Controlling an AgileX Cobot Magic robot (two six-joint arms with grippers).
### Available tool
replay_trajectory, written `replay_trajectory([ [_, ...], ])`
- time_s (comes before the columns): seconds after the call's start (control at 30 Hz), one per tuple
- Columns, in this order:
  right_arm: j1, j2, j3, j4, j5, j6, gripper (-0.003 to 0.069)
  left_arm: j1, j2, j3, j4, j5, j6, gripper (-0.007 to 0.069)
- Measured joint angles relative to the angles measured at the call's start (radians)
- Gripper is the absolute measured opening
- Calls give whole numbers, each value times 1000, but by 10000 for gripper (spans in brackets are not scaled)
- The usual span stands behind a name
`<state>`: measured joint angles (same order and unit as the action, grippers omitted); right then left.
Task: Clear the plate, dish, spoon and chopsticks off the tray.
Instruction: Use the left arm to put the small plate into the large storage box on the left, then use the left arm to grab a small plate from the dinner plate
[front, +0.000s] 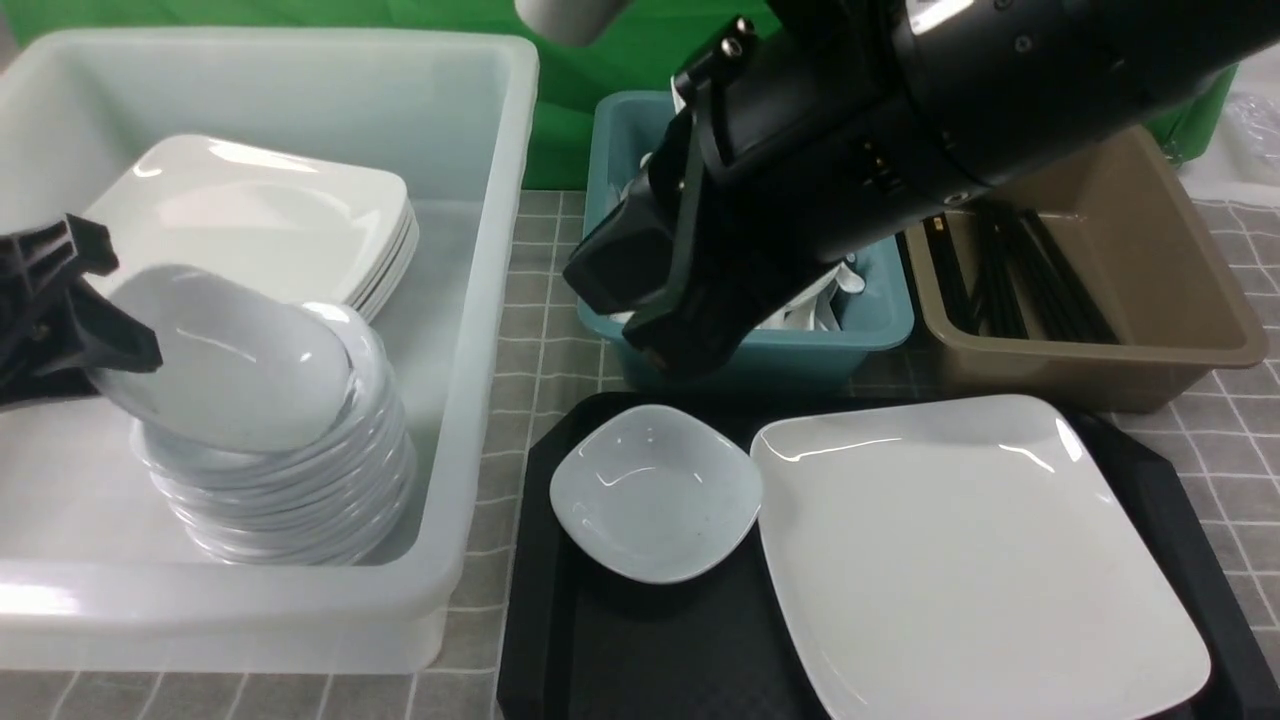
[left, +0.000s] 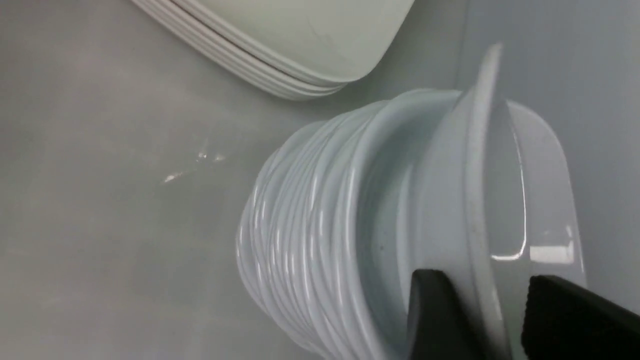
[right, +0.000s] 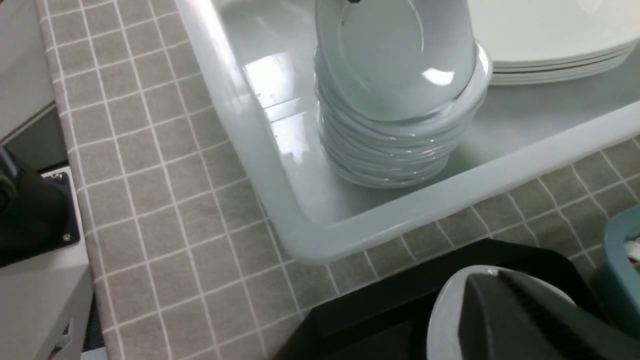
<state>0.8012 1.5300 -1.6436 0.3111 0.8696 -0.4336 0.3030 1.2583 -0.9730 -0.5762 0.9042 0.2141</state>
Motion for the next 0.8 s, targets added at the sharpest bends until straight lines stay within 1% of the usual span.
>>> replay_trajectory([
  [0.03,0,0,0,0,5,0,37,0,-1,-10,16,9,0,330],
  [0.1,0,0,0,-7,22,0,37,-1,-20,-63,89,41,-6,407],
  [0.17,0,0,0,-15,39,0,37,-1,-38,-101,134,55,-31,440],
  [0.2,0,0,0,-22,55,0,37,-1,-54,-147,178,66,-58,467],
  [0.27,0,0,0,-40,76,3,37,-1,-72,-195,197,89,-78,479],
  [0.33,-1,-2,-1,-88,117,29,37,-15,-84,-249,172,126,-88,475],
  [0.4,-11,-13,-1,-145,158,62,37,-74,-84,-275,137,141,-84,428],
  [0.43,-21,-24,-1,-177,182,80,37,-124,-82,-280,125,143,-72,387],
  [0.47,-49,-47,-1,-219,221,102,34,-215,-75,-283,120,146,-51,298],
  [0.5,-54,-51,-1,-226,226,102,33,-229,-73,-283,120,146,-51,285],
  [0.53,-73,-66,-1,-235,250,107,29,-290,-67,-283,123,145,-43,229],
  [0.57,-115,-98,3,-249,290,110,23,-422,-46,-284,144,124,-33,128],
  [0.6,-135,-117,10,-254,297,113,22,-472,-35,-285,158,111,-31,85],
  [0.63,-170,-142,23,-255,297,118,20,-556,-15,-286,187,88,-32,50],
  [0.7,-244,-193,69,-259,297,131,20,-717,38,-287,263,37,-48,19],
  [0.8,-351,-262,175,-262,297,172,20,-919,140,-287,409,-28,-91,15],
])
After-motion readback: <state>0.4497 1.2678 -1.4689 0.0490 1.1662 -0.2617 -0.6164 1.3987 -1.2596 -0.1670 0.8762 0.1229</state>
